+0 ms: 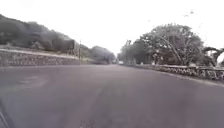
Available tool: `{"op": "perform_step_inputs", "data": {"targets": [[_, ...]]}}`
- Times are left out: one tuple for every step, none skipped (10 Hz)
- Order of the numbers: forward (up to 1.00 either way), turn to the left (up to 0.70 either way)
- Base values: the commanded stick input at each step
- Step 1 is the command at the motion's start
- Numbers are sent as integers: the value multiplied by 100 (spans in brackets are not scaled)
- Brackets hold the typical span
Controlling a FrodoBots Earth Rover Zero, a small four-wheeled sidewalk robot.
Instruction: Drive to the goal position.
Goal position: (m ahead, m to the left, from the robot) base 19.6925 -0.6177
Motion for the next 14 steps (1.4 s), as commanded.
{"op": "perform_step_inputs", "data": {"targets": [[100, 0], [100, 0], [100, 0], [100, 0], [100, 0], [100, 0], [100, 0], [100, 0], [100, 0], [100, 0], [100, 0], [100, 0], [100, 0], [100, 0]]}}
